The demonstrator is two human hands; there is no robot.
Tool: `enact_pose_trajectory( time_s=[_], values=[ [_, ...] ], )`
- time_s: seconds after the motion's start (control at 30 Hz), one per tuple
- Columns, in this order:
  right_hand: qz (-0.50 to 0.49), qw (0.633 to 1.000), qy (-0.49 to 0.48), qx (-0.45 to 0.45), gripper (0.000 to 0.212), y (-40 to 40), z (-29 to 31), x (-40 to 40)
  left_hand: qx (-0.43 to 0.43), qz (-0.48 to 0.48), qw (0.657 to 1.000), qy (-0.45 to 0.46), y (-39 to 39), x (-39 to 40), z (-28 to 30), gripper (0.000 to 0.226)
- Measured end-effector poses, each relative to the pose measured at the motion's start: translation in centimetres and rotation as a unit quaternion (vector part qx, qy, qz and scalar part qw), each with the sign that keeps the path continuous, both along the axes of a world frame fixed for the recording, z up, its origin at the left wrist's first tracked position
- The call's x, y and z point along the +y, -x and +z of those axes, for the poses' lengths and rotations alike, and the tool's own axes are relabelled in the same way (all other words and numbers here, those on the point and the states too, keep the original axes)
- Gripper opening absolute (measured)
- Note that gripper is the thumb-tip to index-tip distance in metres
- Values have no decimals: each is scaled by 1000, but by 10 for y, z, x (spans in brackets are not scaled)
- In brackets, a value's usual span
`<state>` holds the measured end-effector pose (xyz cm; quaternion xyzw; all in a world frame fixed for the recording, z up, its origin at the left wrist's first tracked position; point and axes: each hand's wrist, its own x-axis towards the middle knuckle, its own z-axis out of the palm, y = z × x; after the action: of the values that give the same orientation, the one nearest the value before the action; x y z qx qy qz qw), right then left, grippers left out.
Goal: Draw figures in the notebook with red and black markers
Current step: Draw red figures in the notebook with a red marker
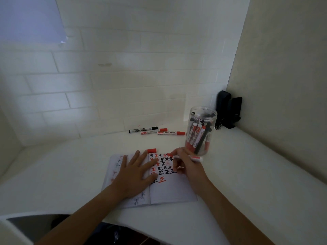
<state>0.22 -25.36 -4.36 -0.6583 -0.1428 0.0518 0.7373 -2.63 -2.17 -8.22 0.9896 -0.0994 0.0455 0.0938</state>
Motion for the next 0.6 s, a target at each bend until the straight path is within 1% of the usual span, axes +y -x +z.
enact_pose_trajectory(
  time_s=[0.07, 0.2, 0.27, 0.4, 0.47, 0.6],
  values=[
    [-6, 1000, 28, 1, 27, 1, -2, 2, 1, -1, 1000, 3, -2, 0, 1, 85],
    [12, 997, 81, -4, 17, 3, -2, 6, -5, 1, 1000, 6, -2, 0, 0, 88],
    [13, 995, 99, -25, 15, 5, -2, 4, -8, 5, 1000, 6, -2, 0, 1, 90],
    [-32, 988, 138, -61, 5, 13, -7, -1, -12, 7, 1000, 11, -2, 0, 0, 89],
    [-53, 985, 152, -60, 9, 18, -10, -3, -12, 7, 1000, 15, -2, 0, -2, 87],
    [-33, 984, 173, -35, 9, 25, -9, -10, -14, 7, 1000, 16, -2, 0, -2, 87]
  ],
)
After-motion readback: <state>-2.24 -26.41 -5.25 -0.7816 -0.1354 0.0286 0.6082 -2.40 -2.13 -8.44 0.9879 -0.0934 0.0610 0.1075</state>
